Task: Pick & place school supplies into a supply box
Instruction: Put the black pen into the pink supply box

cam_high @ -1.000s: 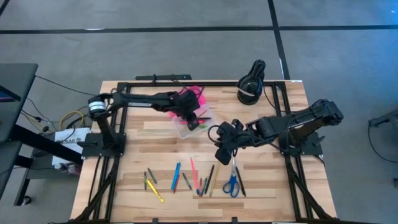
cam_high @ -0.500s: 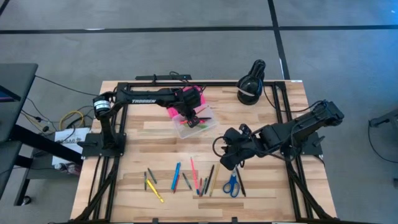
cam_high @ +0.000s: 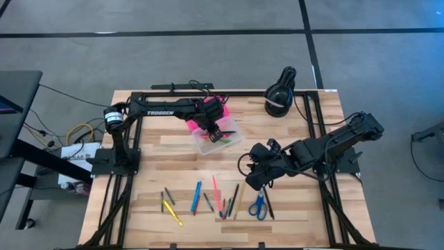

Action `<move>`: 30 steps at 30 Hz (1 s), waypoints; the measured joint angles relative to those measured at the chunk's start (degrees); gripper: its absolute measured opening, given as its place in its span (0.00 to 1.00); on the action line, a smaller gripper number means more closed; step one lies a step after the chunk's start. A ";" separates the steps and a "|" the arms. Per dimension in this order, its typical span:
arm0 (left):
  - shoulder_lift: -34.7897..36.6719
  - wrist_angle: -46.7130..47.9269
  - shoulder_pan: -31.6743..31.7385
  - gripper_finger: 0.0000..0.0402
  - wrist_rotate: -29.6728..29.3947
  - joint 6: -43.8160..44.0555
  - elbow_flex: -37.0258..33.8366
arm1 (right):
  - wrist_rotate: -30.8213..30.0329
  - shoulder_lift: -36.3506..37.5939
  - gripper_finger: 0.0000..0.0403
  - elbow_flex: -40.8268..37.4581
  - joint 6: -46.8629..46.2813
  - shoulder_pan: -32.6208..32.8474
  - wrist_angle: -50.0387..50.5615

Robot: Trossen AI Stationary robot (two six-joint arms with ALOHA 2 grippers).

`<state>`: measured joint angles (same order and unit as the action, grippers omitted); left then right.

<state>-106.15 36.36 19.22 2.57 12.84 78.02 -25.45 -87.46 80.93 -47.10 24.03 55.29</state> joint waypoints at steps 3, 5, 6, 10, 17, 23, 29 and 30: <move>0.00 0.31 0.02 0.29 2.17 0.00 -0.02 | -0.01 0.02 0.27 0.00 -1.05 0.27 0.52; 0.16 0.39 0.01 0.31 4.61 0.00 -0.02 | -0.02 0.02 0.27 0.00 -2.97 0.87 2.83; 0.42 0.53 -0.09 0.31 5.48 -0.01 -0.02 | -0.02 0.03 0.27 -0.25 -4.34 1.34 4.23; 2.50 0.80 -0.99 0.31 6.47 -0.90 -0.02 | 0.52 0.04 0.27 -3.02 -14.33 3.39 9.78; 8.96 2.25 -3.38 0.30 5.80 -3.59 -0.04 | 3.73 0.04 0.27 -6.84 -32.20 8.25 10.78; 14.86 2.07 -6.24 0.30 2.12 -4.81 -0.04 | 4.83 0.04 0.27 -9.78 -44.79 12.32 8.16; 18.18 2.77 -8.19 0.30 -1.91 -5.62 -0.04 | 8.98 -0.74 0.27 -13.36 -53.87 14.22 2.64; 18.32 3.08 -8.31 0.30 -1.99 -5.62 -0.04 | 10.05 -1.14 0.27 -13.93 -54.58 14.14 0.97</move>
<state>-87.83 39.44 10.92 0.58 7.22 77.97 -15.41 -88.60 67.00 -101.67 38.17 56.26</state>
